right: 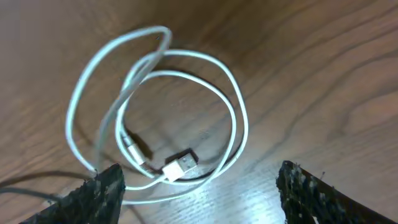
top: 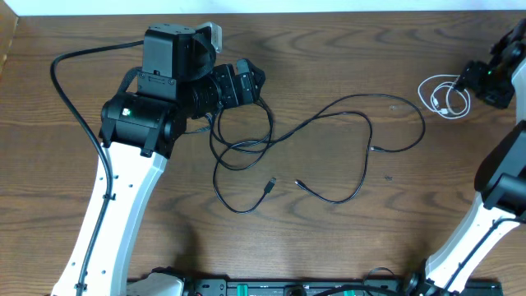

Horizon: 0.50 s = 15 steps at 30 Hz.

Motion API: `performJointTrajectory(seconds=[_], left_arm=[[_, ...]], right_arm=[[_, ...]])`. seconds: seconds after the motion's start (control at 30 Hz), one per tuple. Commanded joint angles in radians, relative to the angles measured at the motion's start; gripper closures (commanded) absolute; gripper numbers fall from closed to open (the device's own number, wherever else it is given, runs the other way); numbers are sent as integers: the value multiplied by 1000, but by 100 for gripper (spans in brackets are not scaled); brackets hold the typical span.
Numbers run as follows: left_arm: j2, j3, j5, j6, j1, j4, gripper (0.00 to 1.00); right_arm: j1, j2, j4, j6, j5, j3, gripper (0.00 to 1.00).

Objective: Untangle cables

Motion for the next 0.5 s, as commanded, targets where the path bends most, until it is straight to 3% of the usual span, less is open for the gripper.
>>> performJointTrajectory(seconds=[0.0,0.23,0.3,0.47], left_arm=[[6,-5,-6,10,4,-12,10],[6,-5,-6,9,4,-12,10],[6,-5,-5,9,3,-13,10],[6,-5,-6,10,3,-19,10]], right_arm=[[5,69,-2,-18,-6,0,26],[5,115,3,-20,11,0,32],[5,116,15,-16,68,0,39],[-2,116,66,22,228,-6,43]])
